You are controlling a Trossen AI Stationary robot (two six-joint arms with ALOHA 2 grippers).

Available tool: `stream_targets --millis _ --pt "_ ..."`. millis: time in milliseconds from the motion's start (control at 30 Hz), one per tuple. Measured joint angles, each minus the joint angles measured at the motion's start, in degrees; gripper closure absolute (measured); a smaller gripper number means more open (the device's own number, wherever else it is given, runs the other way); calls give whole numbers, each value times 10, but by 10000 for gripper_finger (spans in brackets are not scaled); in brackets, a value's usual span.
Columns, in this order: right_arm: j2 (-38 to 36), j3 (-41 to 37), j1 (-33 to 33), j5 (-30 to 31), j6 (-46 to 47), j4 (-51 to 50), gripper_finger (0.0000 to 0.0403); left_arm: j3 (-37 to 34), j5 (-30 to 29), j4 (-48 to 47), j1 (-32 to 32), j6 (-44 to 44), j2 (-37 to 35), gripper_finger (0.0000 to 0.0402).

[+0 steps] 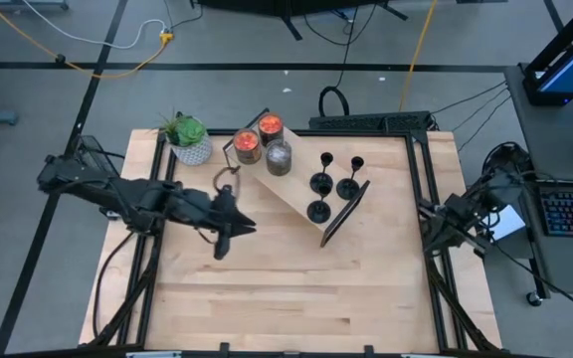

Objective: Pick & Place candle stick holders
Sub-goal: Return to Home Position

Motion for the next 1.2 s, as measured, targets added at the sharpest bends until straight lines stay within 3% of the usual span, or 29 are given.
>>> stream_targets --millis 300,567,867,1067,1200 --pt "-4 -19 0 26 -35 19 397 -180 -30 105 -11 -6 -180 330" --pt "-5 -112 0 10 -56 166 397 -276 -12 159 -10 30 -294 330" --pt "-5 -218 0 8 -4 298 397 -365 11 268 -8 26 -323 330" --pt "-4 -288 -1 -59 44 389 397 -380 29 286 -3 33 -324 330" --pt "-5 -323 -16 -76 19 448 397 -380 53 286 15 61 -324 330"
